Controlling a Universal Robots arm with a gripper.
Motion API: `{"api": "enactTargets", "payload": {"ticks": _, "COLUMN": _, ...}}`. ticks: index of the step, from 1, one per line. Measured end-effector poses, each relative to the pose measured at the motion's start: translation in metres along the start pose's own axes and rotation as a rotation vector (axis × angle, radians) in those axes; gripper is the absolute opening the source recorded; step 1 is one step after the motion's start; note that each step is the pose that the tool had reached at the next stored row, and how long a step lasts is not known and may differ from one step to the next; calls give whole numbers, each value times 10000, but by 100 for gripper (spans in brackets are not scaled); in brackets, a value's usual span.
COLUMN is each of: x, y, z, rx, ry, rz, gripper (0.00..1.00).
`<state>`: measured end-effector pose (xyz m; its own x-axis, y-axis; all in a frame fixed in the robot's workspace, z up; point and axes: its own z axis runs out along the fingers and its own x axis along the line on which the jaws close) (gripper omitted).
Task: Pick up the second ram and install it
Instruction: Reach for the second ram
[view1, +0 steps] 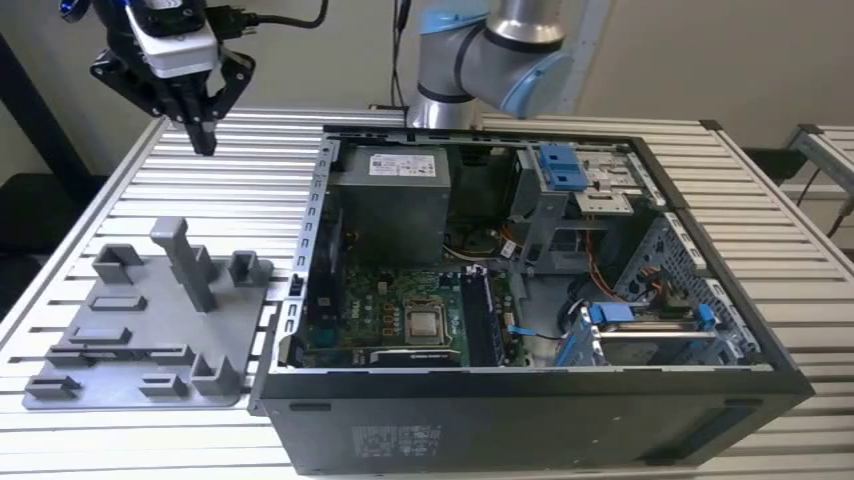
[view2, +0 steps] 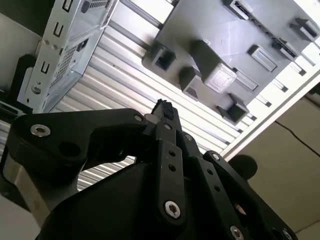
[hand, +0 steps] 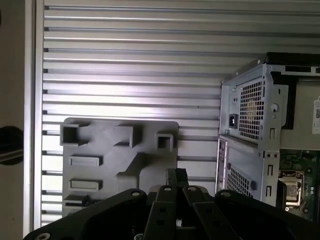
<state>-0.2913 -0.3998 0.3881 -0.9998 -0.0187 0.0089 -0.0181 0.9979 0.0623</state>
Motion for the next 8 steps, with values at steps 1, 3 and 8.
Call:
{"api": "enactTargets", "payload": {"ticks": 1, "x": 33, "y": 0, "z": 1, "rx": -1, "ry": -1, "rz": -4, "gripper": 11}}
{"api": "enactTargets", "payload": {"ticks": 3, "x": 91, "y": 2, "z": 1, "rx": 0, "ry": 0, "rz": -3, "gripper": 11}}
{"api": "enactTargets", "payload": {"ticks": 8, "x": 224, "y": 4, "z": 3, "rx": 0, "ry": 0, "rz": -4, "gripper": 11}}
